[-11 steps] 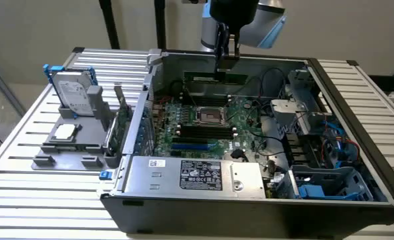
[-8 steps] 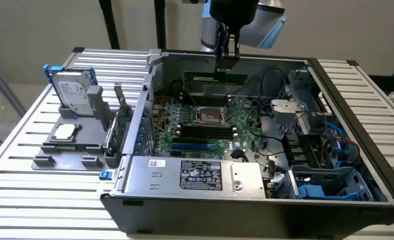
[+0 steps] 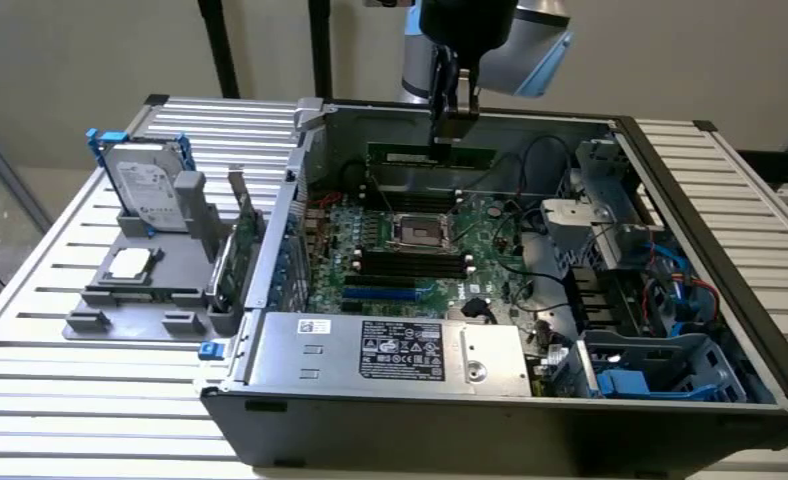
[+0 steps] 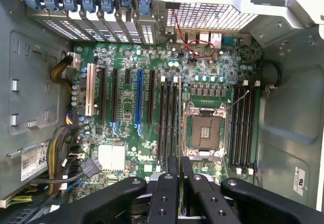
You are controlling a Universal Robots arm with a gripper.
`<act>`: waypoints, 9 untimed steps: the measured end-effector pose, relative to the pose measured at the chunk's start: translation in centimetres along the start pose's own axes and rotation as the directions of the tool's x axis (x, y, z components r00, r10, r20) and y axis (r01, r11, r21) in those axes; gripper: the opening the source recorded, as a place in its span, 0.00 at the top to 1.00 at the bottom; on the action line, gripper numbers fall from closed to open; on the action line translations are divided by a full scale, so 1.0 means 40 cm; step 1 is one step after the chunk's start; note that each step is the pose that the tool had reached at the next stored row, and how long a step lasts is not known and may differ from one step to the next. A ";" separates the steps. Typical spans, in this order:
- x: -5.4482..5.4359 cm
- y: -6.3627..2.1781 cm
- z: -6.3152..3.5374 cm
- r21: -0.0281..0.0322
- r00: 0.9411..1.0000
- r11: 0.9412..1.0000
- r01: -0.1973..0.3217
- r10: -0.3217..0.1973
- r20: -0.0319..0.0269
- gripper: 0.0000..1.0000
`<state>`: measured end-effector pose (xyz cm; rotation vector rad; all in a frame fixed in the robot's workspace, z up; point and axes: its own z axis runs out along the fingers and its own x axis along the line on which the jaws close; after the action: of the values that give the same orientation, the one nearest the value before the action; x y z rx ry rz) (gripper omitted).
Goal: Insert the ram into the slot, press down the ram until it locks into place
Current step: 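Insert the ram into the slot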
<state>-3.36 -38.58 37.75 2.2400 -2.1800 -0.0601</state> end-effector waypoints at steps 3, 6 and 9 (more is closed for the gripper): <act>0.000 0.000 0.000 0.000 1.000 1.000 0.000 0.000 0.000 0.87; 0.000 0.000 0.000 0.000 1.000 1.000 0.000 0.000 0.000 0.87; 0.000 0.000 0.000 0.000 1.000 1.000 0.000 0.000 0.000 0.87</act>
<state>-3.36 -38.58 37.74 2.2398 -2.1799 -0.0598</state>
